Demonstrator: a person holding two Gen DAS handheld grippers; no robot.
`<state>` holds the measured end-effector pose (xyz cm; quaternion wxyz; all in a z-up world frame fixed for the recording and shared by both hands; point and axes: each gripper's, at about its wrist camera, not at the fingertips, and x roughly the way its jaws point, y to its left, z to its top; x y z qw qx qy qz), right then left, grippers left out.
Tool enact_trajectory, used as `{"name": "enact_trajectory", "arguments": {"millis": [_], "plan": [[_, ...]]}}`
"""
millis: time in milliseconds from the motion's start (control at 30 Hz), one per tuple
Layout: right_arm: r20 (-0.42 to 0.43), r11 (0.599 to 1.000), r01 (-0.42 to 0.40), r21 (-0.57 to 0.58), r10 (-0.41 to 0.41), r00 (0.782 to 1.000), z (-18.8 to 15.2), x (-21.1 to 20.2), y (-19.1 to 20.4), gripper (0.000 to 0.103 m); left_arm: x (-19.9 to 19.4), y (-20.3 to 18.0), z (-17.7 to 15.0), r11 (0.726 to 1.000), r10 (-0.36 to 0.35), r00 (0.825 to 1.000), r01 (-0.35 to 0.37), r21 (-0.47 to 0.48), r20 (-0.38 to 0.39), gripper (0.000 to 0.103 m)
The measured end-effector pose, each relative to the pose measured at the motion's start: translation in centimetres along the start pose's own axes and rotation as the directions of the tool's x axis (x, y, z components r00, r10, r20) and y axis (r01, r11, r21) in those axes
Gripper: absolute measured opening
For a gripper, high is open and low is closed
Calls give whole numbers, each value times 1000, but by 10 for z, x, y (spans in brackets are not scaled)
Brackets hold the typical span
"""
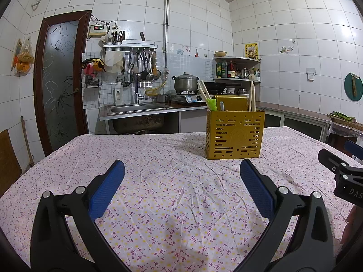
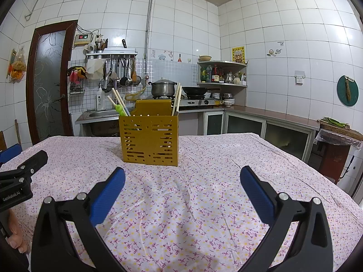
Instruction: Organize utensils
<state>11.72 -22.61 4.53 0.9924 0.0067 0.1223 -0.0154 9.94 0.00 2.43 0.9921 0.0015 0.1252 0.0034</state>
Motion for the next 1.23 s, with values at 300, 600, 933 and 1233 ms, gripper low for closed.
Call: {"name": "enact_trajectory", "arguments": {"millis": [300, 600, 933, 1233], "plan": [[-1, 1000, 0, -1, 0, 1000, 0, 1, 0, 99, 0, 0, 0, 1000, 0, 1000, 0, 0, -1, 98], [1, 1000, 0, -3, 0, 1000, 0, 0, -1, 99, 0, 0, 0, 1000, 0, 1000, 0, 0, -1, 98], [3, 1000, 0, -4, 0, 1000, 0, 0, -1, 99, -1, 0, 0, 1000, 0, 1000, 0, 1, 1, 98], [2, 1000, 0, -4, 0, 1000, 0, 0, 0, 99, 0, -2, 0, 1000, -6, 1000, 6, 7, -5, 98]]}}
